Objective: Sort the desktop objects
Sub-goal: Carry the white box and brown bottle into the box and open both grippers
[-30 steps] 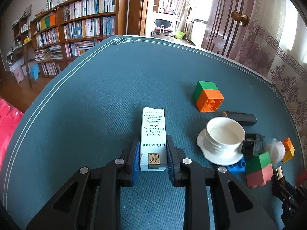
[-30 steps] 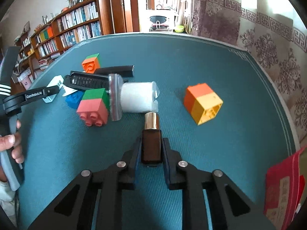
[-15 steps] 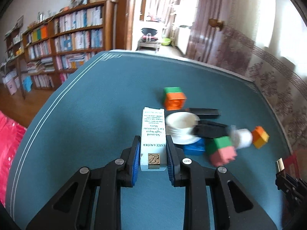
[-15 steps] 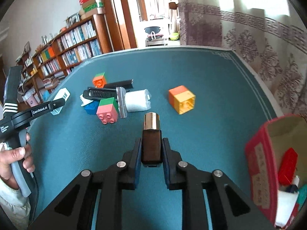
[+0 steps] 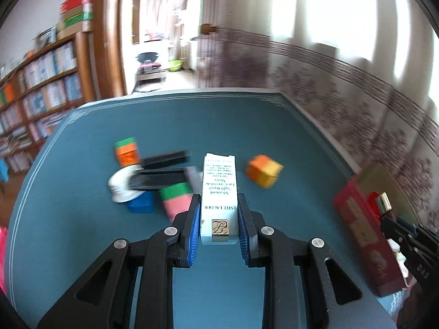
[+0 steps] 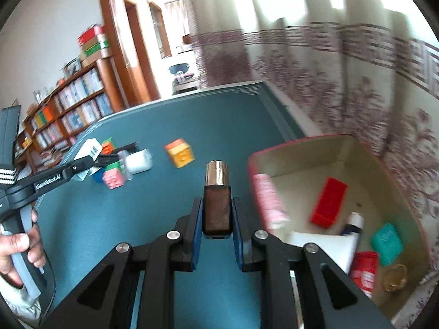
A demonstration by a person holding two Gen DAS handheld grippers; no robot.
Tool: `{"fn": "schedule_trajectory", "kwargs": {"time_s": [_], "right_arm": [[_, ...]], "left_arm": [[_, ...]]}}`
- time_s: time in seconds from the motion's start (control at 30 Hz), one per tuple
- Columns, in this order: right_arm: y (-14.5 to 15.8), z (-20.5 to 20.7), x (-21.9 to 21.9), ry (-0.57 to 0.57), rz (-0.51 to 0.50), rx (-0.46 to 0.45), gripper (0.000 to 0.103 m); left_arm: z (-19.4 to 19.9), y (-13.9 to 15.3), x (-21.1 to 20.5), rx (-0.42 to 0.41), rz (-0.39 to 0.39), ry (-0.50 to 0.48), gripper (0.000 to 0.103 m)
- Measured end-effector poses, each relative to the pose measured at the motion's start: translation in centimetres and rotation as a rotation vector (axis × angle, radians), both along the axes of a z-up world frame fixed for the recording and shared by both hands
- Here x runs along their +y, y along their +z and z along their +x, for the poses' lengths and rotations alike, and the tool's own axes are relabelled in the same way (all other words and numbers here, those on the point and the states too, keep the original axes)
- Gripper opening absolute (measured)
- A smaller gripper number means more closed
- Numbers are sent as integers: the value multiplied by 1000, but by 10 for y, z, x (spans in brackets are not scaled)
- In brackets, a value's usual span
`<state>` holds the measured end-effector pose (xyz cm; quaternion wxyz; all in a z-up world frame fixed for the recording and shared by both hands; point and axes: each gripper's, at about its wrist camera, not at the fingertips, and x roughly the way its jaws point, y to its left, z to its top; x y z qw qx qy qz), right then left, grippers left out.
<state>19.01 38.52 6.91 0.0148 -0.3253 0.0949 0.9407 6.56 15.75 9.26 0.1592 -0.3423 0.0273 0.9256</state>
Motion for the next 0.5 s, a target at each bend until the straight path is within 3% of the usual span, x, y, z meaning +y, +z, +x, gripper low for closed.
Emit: {"fn": "schedule_trajectory", "kwargs": {"time_s": [0.5], "right_arm": [[-14, 47, 95, -208, -60, -14, 22]], "left_arm": [[37, 28, 133, 14, -30, -308, 26]]}}
